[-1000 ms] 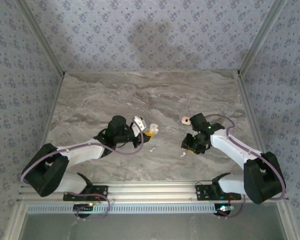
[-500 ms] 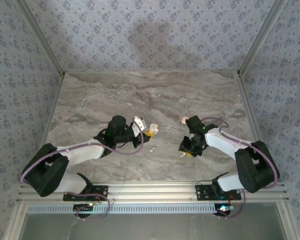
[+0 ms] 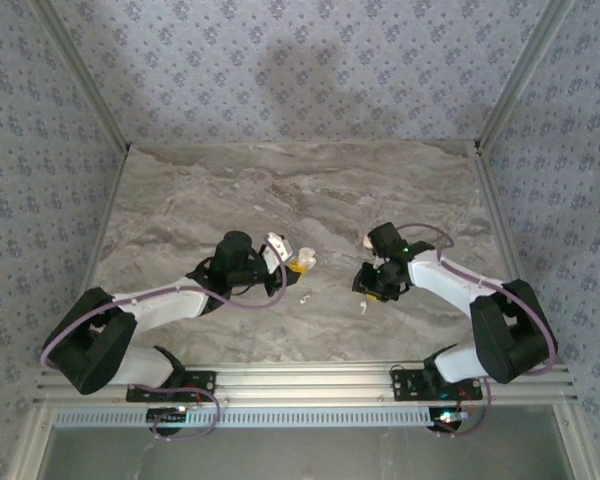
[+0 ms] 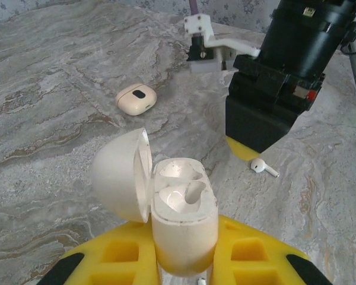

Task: Insert wireless bluetooth earbuds into charging case

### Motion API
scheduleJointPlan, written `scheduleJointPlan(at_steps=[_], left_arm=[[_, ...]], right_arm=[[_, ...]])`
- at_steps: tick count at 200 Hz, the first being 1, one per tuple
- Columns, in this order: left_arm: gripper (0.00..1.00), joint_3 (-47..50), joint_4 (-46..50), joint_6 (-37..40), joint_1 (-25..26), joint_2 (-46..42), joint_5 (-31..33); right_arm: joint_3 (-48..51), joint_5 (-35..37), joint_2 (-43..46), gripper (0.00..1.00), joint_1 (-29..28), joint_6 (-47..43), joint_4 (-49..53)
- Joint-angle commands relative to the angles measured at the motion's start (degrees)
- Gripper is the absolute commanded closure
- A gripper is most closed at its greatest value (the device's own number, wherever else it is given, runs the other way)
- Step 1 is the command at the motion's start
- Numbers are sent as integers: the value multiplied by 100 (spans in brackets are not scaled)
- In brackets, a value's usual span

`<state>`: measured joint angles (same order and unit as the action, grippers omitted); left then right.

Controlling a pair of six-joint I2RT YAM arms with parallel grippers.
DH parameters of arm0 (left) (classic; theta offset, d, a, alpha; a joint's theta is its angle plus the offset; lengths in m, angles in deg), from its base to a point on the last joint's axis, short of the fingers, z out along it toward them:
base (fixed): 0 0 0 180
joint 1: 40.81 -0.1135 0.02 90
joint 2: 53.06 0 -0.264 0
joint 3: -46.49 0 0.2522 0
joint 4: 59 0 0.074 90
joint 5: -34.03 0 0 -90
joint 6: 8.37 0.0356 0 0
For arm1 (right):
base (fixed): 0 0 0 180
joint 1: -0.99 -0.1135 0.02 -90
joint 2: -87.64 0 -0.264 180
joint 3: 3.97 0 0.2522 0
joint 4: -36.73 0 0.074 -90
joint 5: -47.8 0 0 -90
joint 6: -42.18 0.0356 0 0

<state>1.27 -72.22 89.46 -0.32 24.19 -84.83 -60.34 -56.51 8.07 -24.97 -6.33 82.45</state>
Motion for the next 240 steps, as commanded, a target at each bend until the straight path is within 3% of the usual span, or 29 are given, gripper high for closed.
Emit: scheduleJointPlan(at_steps=[1, 38, 110, 240], left_arm=[[81, -185, -27, -36, -32, -96, -32], [81, -212, 18, -15, -33, -79, -32], [81, -277, 56, -10, -29, -31, -104], [81, -246, 127, 10, -35, -106, -47]], right_arm=[[-159, 361, 344, 65, -55, -54, 696], [-300, 652, 298, 66, -170, -20, 1391], [-585, 620, -404, 66, -592, 25, 1084], [-964, 1160, -1243, 69, -775, -87, 1351]])
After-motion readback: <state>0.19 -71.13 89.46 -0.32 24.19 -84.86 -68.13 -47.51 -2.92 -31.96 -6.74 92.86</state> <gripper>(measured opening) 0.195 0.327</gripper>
